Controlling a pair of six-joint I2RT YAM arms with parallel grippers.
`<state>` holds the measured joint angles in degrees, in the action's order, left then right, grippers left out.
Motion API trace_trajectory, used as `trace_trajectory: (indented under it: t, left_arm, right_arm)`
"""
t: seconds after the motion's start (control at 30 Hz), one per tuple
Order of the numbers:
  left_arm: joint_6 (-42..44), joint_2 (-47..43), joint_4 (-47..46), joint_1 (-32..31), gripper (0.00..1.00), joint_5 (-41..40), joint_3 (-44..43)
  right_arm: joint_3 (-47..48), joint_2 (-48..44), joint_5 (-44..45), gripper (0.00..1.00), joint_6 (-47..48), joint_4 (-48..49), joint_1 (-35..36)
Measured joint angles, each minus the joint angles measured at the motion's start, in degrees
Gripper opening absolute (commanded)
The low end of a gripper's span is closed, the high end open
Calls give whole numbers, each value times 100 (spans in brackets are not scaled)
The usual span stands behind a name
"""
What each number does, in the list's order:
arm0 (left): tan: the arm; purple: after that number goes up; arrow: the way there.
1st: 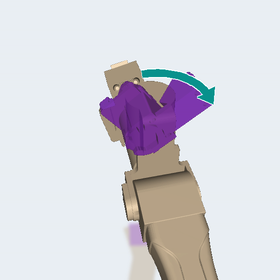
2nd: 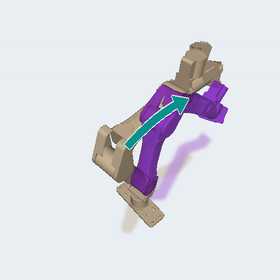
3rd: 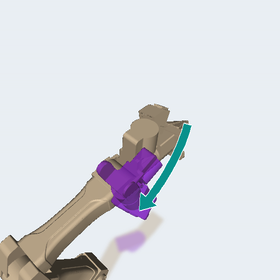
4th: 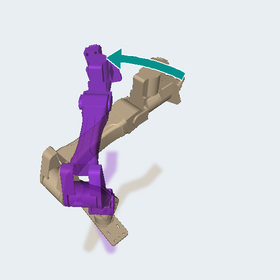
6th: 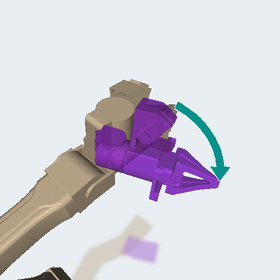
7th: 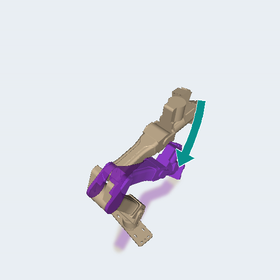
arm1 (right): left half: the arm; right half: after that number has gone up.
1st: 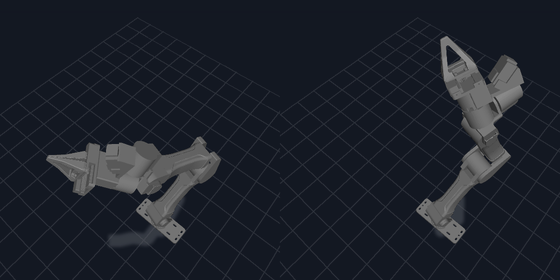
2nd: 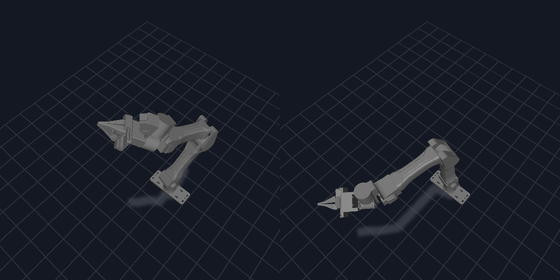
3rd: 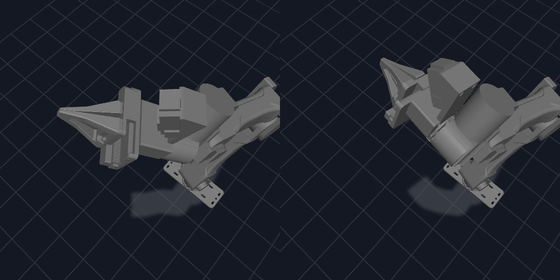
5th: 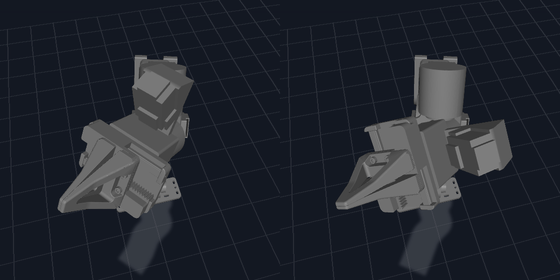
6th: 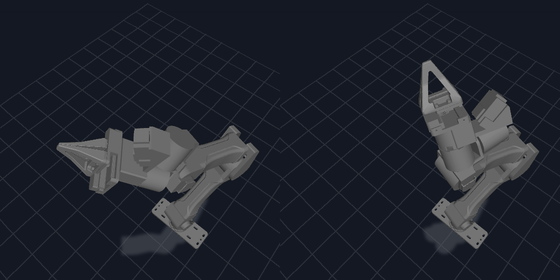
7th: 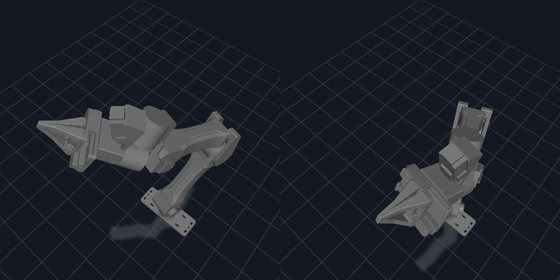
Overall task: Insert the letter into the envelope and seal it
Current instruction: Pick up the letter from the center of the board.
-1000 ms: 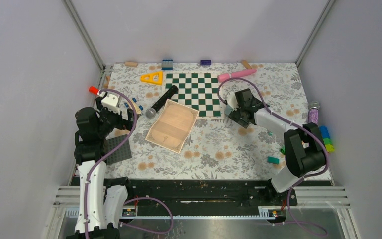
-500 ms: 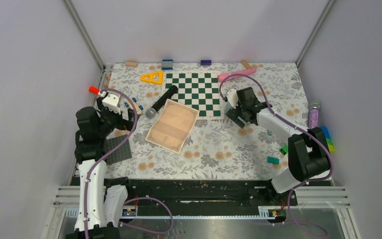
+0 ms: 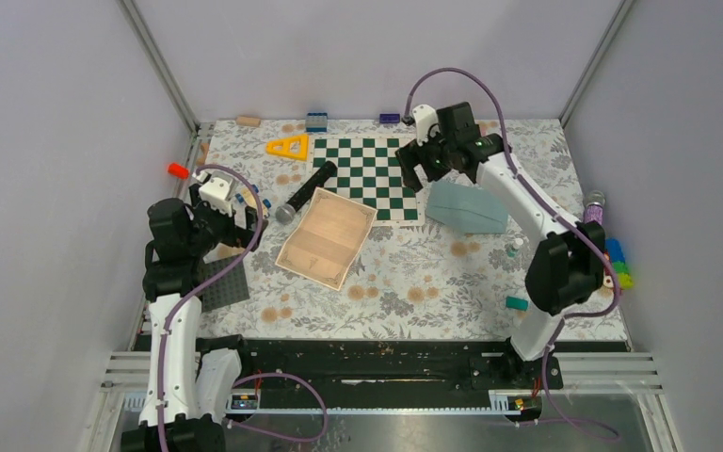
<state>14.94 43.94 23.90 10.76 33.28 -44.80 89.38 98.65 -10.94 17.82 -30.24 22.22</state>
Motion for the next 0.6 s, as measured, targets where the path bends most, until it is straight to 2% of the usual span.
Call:
trace_trajectory:
  t: [0.43,0.6]
  left_arm:
    - [79,7,35,-70,99,227,0]
    - [118,120,44,-70,99,258,0]
  right_arm:
    - [1609,2260,-1694,91,-1346,-686,181]
    - [2269,2887,-1982,88,-1786,-828,190]
